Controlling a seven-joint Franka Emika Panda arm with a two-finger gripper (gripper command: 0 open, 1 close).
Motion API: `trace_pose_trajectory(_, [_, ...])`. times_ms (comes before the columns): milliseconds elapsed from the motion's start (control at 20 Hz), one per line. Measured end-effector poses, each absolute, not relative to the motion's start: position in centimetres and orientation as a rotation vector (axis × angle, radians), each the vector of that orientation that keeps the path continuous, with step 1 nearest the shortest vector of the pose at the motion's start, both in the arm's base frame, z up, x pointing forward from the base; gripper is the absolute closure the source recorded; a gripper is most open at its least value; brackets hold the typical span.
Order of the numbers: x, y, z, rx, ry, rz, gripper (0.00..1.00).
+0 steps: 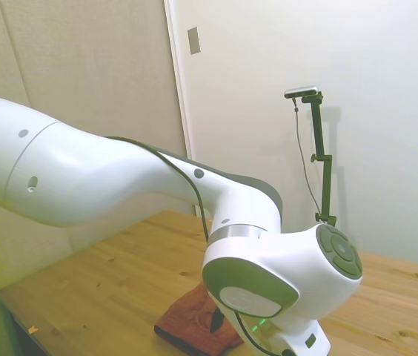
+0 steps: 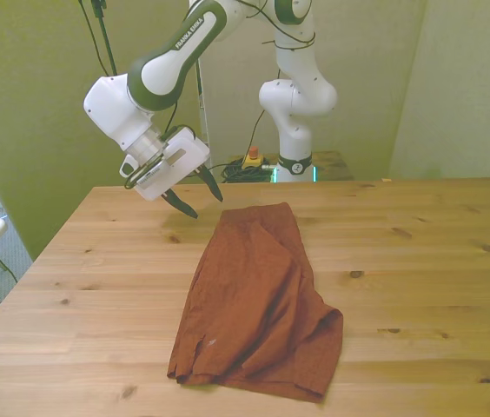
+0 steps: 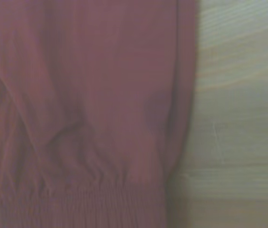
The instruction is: Unfold the shorts
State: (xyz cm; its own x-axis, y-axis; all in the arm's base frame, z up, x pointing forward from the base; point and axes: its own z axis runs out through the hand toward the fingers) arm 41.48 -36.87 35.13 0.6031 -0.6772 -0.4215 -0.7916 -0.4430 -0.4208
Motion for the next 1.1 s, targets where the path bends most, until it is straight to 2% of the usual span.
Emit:
trace_pose_trajectory(300, [43.7,-34.2,33.5,-2.243,1.085,0.313,0.00])
trace_pose_trajectory(350, [44.0,-33.9,33.6,-2.246,1.074,0.316,1.00])
trace_pose_trajectory(1100, [44.8,-32.9,33.3,-2.254,1.051,0.331,1.00])
